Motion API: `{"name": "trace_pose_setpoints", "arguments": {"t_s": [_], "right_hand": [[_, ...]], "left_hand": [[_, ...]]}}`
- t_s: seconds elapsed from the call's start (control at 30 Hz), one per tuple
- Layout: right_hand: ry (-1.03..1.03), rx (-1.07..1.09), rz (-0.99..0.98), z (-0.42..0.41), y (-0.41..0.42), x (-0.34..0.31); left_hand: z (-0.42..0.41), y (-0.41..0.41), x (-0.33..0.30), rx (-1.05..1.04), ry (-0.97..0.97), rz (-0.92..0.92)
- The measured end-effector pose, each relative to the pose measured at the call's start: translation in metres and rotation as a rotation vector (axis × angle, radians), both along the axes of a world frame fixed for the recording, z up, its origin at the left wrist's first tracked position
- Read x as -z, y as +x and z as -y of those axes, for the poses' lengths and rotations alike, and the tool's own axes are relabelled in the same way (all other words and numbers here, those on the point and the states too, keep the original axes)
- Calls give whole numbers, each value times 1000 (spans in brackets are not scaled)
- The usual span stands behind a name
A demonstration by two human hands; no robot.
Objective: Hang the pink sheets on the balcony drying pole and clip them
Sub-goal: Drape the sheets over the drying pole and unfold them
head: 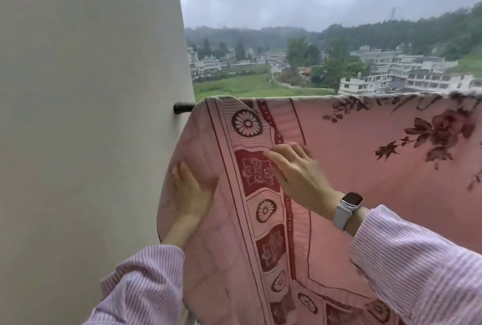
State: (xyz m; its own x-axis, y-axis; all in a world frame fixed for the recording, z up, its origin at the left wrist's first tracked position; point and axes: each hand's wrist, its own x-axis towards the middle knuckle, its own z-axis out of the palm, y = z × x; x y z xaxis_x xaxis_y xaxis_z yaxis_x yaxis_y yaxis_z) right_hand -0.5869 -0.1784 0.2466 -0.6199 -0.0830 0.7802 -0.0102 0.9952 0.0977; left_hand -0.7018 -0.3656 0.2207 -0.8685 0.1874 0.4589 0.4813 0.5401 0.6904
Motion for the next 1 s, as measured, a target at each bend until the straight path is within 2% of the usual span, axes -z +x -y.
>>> {"name": "trace_pose_setpoints", "arguments": {"t_s": [0.17, 0.23, 0.4, 0.53, 0.73, 0.9, 1.0], "right_hand": [[175, 11, -122, -10, -65, -24], [214, 62, -176, -16, -77, -39], [138, 78, -259, -24, -92, -77], [93, 42, -216, -24, -86, -92], [-216, 141, -144, -41, -74, -117], [-271, 255, -217, -86, -36, -132], [-326, 334, -264, -112, -7, -141]], "left_hand": [[-30, -52, -11, -121, -7, -163], [-35, -60, -12, -118, 115, -251], [-26, -77, -28, -125, 351, -312], [-23, -91, -72, -99, 466, -415], [-46, -91, -114, 76, 410, -482], [-71, -71, -129, 195, 317, -615], [-95, -45, -139, 301, 193, -695]]}}
